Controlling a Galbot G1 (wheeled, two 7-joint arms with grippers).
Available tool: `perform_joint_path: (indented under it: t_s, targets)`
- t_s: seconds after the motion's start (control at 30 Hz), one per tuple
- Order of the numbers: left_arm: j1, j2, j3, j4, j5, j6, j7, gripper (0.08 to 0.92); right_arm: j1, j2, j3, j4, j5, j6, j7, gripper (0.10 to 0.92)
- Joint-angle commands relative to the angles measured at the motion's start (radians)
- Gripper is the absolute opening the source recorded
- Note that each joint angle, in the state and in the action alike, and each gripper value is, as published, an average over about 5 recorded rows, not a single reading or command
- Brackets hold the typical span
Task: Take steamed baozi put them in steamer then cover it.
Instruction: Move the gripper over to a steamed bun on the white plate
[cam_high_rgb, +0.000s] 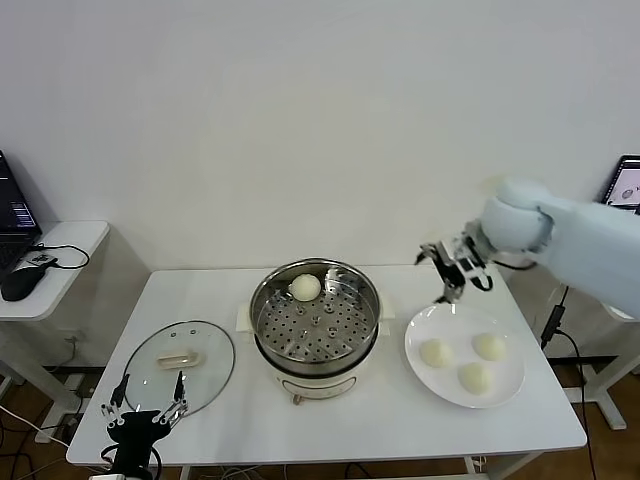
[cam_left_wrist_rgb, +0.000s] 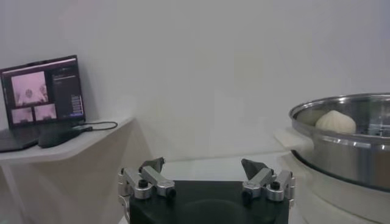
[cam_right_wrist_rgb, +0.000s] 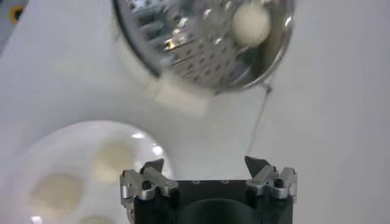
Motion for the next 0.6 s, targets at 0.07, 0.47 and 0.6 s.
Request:
perform_joint_path:
  t_s: [0.07,0.47,0.6]
  targets:
    - [0.002,-0.002,0.0,0.0,0.005,0.002,0.001,0.823,-0.263,-0.101,0.123,0.01,-0.12,-0.039,-0.021,0.823]
    - [0.003,-0.005,0.0,0.003,0.011,0.004,0.001,0.823,-0.472,-0.016,0.261,-0.118,-0.211,-0.013,0.001,0.823]
    - [0.002,-0.004,-0.002,0.003,0.011,0.004,0.002,0.823,-0.514,0.034,0.3,-0.179,-0.227,-0.004,0.021,0.823]
